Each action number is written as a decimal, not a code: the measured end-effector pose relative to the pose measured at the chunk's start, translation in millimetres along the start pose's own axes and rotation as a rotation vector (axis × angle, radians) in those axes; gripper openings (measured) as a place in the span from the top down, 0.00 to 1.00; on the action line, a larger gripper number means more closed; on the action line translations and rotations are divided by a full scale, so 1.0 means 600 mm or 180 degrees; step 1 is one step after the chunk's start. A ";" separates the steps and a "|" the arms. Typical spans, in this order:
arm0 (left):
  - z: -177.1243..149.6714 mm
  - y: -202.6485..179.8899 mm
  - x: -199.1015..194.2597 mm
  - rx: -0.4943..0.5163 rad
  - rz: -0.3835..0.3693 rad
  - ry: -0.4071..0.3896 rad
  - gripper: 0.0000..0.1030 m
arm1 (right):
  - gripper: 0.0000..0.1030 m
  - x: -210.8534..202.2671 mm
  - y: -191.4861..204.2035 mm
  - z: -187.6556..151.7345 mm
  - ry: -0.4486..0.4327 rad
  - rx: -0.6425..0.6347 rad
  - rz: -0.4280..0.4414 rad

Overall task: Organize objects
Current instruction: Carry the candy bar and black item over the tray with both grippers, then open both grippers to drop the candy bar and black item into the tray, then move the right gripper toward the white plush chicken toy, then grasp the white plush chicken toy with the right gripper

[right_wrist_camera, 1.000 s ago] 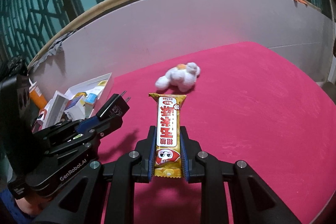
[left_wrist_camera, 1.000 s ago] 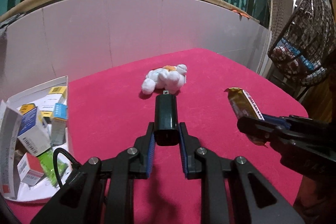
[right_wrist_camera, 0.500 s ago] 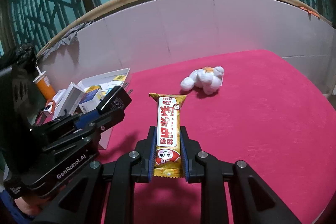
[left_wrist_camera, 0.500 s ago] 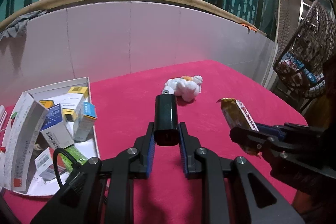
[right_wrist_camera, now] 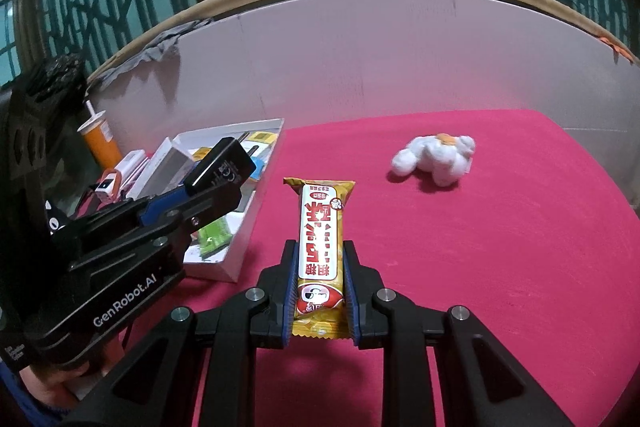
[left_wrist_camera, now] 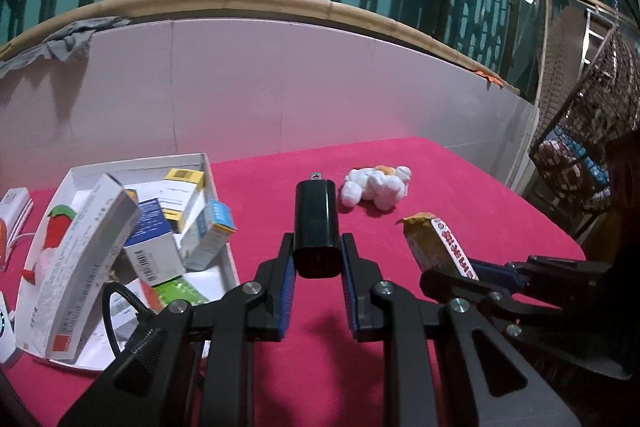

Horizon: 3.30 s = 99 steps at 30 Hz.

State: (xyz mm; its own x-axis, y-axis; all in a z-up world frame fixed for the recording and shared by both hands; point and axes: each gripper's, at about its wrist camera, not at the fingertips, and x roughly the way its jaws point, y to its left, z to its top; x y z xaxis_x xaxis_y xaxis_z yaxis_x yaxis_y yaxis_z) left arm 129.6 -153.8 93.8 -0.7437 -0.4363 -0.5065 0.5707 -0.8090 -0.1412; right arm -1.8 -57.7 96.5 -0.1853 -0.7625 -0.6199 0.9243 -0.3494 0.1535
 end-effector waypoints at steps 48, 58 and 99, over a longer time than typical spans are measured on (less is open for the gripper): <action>0.021 0.345 -0.102 -0.1391 0.0520 -0.0368 0.21 | 0.77 0.212 0.212 0.034 0.0583 -0.0684 0.0275; 0.020 0.287 -0.103 -0.1171 0.0406 -0.0432 0.00 | 0.09 0.186 0.105 0.043 0.0249 -0.0152 0.0018; -0.055 0.112 0.006 -0.0531 -0.0343 0.0234 0.00 | 0.59 0.185 -0.222 0.045 0.0073 0.0914 -0.0278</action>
State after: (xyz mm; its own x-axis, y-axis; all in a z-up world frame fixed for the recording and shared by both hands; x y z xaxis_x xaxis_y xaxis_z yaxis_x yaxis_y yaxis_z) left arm 176.7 -196.7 54.6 -0.7796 -0.3159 -0.5407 0.5435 -0.7703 -0.3336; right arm -154.7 -110.4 27.8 -0.2493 -0.7114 -0.6571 0.7725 -0.5553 0.3081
